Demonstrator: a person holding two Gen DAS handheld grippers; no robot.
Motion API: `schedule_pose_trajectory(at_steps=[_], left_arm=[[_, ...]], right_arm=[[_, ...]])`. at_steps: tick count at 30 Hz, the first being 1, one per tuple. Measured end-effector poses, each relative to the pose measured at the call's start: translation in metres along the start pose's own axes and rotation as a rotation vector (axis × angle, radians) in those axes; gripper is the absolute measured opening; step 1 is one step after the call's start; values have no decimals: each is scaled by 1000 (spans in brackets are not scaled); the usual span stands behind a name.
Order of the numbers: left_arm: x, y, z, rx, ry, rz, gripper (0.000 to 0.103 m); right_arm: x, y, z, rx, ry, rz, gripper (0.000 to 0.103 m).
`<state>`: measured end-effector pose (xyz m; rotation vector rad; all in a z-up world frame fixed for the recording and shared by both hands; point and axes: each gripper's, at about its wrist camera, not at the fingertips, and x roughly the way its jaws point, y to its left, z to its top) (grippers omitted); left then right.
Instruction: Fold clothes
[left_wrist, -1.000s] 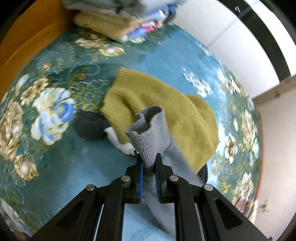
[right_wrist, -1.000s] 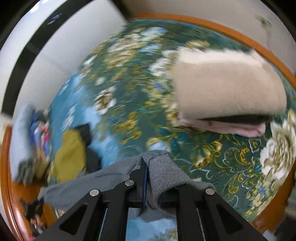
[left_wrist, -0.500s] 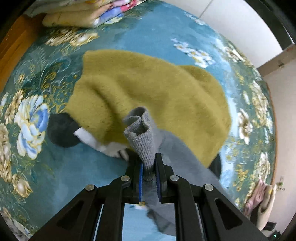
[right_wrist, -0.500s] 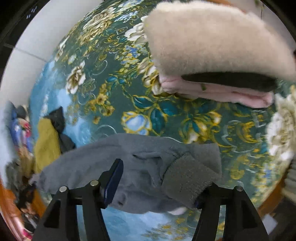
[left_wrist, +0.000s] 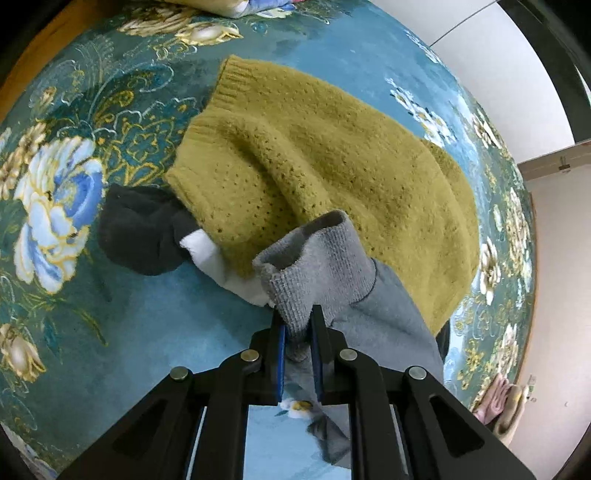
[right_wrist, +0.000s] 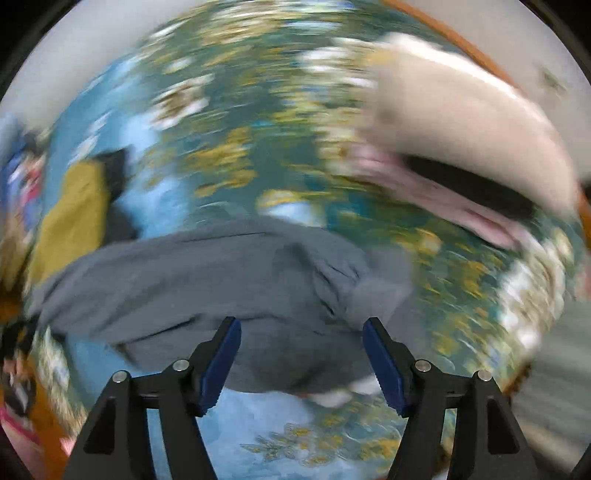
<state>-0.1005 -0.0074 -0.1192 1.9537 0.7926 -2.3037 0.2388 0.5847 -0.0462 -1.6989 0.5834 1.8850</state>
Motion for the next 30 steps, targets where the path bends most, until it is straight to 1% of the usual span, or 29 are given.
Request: schedule_pose_trajectory(at_steps=[1,2,3,4,6,7,10,11,13,15,17,19,20,21,23,25,26,28,29,30], left_arm=[[-2,-3,-1,7,-5,-18,12],[-4,-7,-2,20,-12,-40,12],[-7,-12,-3,31,-14,-59,12],[-10,-17,-5,43,-16,-80,12],[-20,-29,-7,62,-12,-137,12],[-26,-34,-8,69,-10,-167,12],[-45,-46,-8,78,8,-282,12],[-50,-51,-9,87,20,-310,12],[-61,-59,-11,115,39,-353,12],[-70,-63,-14,127,53,-394,12],[-73,-64,-15,116,75,-447,12],[-74,-65,-18,98,100,-504,12],[-73,-65,-20,90,112,-529,12],[-72,-65,-22,86,120,-542,12],[-66,-67,-25,86,140,-552,12],[-58,-67,-28,83,163,-557,12],[-55,-65,-30,81,172,-556,13],[-46,-59,-34,83,187,-543,21],[-39,-55,-37,85,188,-507,28],[-31,-51,-40,87,189,-471,32]], right_arm=[[-11,3,0,-50,-31,-59,72],[-21,10,1,-109,-59,-100,72],[-27,26,1,-177,-77,-103,72],[-30,47,2,-236,-87,-74,72],[-31,101,0,-359,-101,32,72],[-29,135,-3,-425,-106,94,72],[-18,254,-24,-621,-110,306,72],[-16,286,-31,-665,-115,368,72],[-18,339,-43,-719,-139,481,72],[-21,381,-52,-771,-163,534,72],[-19,408,-57,-804,-171,534,72],[-12,420,-57,-801,-158,534,72],[-8,426,-56,-787,-146,538,70],[-5,429,-52,-770,-138,546,66],[3,435,-41,-725,-122,559,26],[13,425,-24,-625,-88,577,10],[17,416,-14,-573,-76,591,8],[21,384,10,-455,-84,595,7],[23,365,23,-390,-93,593,7],[25,348,34,-332,-101,588,7]])
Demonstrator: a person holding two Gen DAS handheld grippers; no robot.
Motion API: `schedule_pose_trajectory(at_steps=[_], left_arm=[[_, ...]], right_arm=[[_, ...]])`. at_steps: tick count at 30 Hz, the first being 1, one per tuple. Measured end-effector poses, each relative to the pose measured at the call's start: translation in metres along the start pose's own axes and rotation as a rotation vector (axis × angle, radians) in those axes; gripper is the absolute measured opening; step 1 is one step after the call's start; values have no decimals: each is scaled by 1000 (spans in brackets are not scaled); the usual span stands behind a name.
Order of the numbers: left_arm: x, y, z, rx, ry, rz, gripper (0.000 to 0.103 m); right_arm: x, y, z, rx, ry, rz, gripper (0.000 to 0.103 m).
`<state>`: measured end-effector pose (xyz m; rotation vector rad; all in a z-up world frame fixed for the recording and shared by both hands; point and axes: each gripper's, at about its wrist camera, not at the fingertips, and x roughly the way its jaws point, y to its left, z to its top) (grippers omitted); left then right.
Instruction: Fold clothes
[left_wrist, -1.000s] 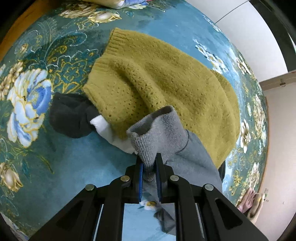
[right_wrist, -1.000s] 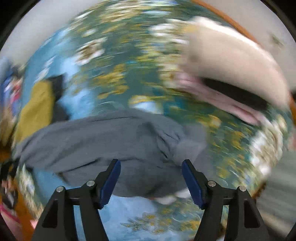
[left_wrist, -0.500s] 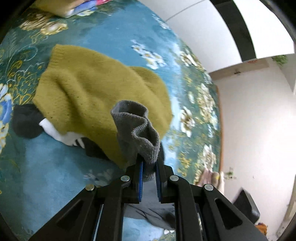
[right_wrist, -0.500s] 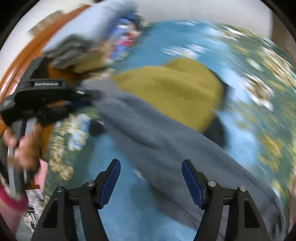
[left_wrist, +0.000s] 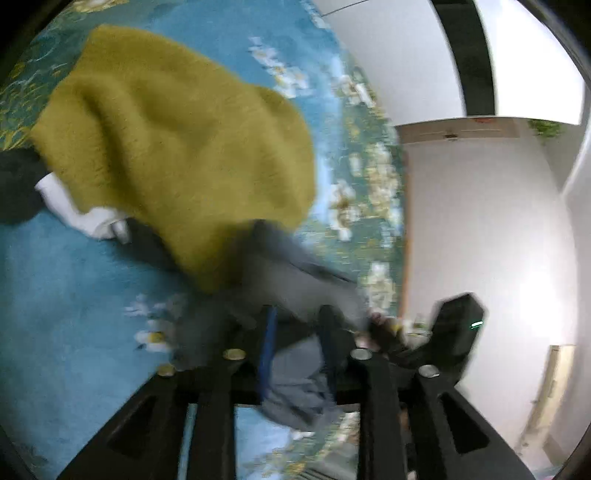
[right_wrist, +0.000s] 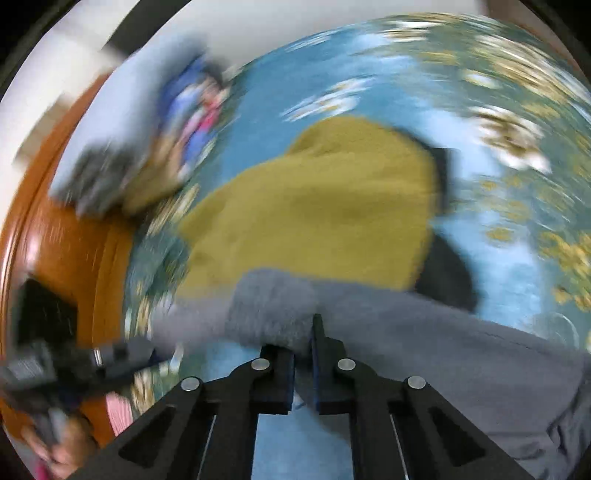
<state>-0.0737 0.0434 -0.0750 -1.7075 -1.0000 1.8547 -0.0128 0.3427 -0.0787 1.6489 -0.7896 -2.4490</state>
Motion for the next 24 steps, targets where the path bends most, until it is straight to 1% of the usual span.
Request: schedule_pose_trajectory(at_steps=[1,4,7,8,10,12,13,14,16,19,20,21,23,24], left_arm=[[7,6,-3,1,7,37,32],[48,17,-13,28,78,163,32],[88,26,-24,60,147,284,32],[100,22,-27,86,160,305,32],[112,12,-28,118,156,320,39],[120,-1,-26,153,139,335,55],[122,-11,-24,185,118,338,58],[124,-20,-22,216,101,344,64],[134,-34,-17,274,96,376,66],[158,-42,-11,328,107,461,65],[163,-38,-8,313,115,474,57],[165,-35,-7,292,120,487,34],[166,-28,-5,251,124,508,7],[160,-25,-6,231,104,502,7]], right_arm=[[-8,-18,4,45,-19,-19,7],[-38,-80,9,183,-74,-112,7],[-57,-120,-2,259,-71,-172,7],[-61,-130,-7,279,-64,-187,7],[-67,-143,-18,293,-46,-212,7],[-70,-153,-28,297,-27,-232,7],[-73,-157,-34,301,-21,-233,7],[-76,-160,-39,304,-17,-233,7],[-79,-162,-45,312,-13,-227,7],[-84,-163,-50,320,-8,-211,7],[-85,-161,-51,319,-7,-207,7],[-86,-161,-51,316,-8,-203,7],[-90,-158,-50,306,-10,-197,7],[-92,-156,-50,300,-11,-194,7]])
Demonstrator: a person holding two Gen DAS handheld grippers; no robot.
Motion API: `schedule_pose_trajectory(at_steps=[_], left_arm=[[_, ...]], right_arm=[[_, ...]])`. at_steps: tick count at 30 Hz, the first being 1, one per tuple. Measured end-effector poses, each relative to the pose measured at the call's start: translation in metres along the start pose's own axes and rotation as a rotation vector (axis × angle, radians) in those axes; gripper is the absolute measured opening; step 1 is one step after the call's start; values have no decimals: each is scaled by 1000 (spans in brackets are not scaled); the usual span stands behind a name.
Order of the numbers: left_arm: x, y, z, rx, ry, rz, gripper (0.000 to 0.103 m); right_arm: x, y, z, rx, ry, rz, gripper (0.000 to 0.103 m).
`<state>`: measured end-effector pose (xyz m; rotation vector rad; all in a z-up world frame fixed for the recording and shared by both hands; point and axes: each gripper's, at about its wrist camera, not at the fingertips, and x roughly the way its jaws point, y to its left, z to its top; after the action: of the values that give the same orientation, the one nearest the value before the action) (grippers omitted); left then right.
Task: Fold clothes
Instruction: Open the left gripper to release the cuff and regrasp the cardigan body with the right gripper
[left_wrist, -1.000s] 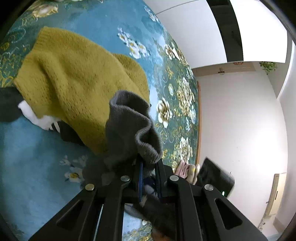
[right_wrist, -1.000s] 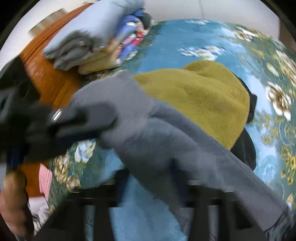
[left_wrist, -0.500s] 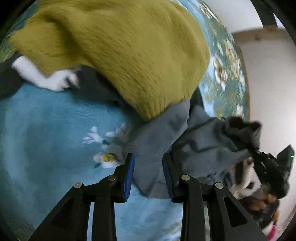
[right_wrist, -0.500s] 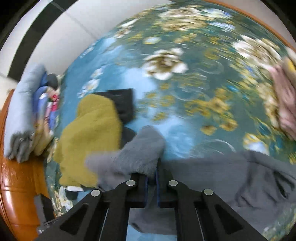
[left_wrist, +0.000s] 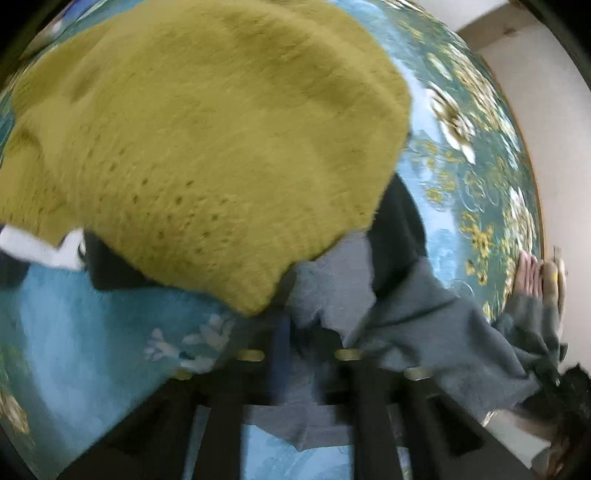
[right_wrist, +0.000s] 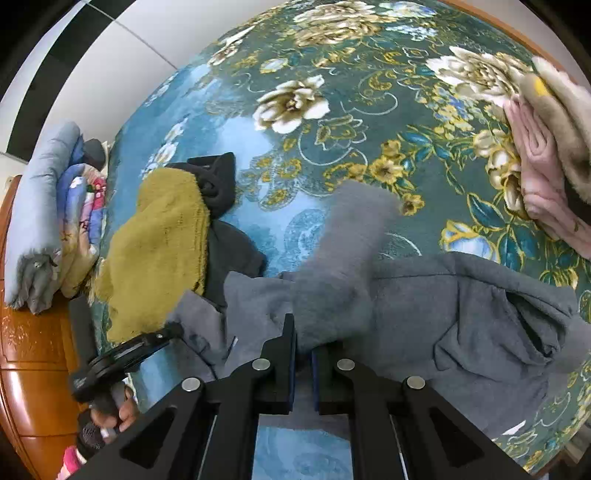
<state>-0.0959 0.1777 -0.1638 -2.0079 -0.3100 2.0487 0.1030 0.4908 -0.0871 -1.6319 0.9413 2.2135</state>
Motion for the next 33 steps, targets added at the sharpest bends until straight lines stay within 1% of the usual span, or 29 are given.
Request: schedule_pose_trajectory(at_steps=[3,5,6,8,11,15,18,20,22,23,25,28,31,33], left_arm=[[-25,20,-14,-102,-41,-42,6],[-49,40,-30,-182,-83,-88,6],[-60,50,-40,-212,-104,-97,6],[-91,84,-74,-292,-158,-105,6],[-122,139,-128,-414,-199,-95,5],[-129,202,-208,-566,-177,-21,5],[-118,244,-271,-726,-114,-41,5],[-113,257,-305,-781,-94,-37,5],[-112,265,-330,-813,-108,-31,5],[-112,272,-343,-839,-114,-32,5],[-113,285,-362,-894,-118,-36,5],[-116,301,-383,-924,-131,-11,4],[-111,309,-398,-963,-124,-38,4],[-106,305,-397,-939,-111,-34,4]], right_arm=[[-12,3,-1,-7,-13,7,7],[-22,8,-2,-13,-30,15,7],[-27,10,-2,-15,-39,19,7],[-37,14,-3,-21,-57,27,7],[-52,27,-8,-53,-83,37,7],[-62,52,-21,-112,-93,57,7],[-59,76,-34,-163,-76,78,7],[-54,100,-43,-213,-64,94,7],[-49,127,-51,-268,-57,118,6],[-45,148,-56,-310,-54,140,6],[-36,191,-71,-392,-43,183,6],[-17,250,-97,-503,-14,241,6],[22,303,-141,-632,74,266,6],[58,328,-174,-707,158,254,6]])
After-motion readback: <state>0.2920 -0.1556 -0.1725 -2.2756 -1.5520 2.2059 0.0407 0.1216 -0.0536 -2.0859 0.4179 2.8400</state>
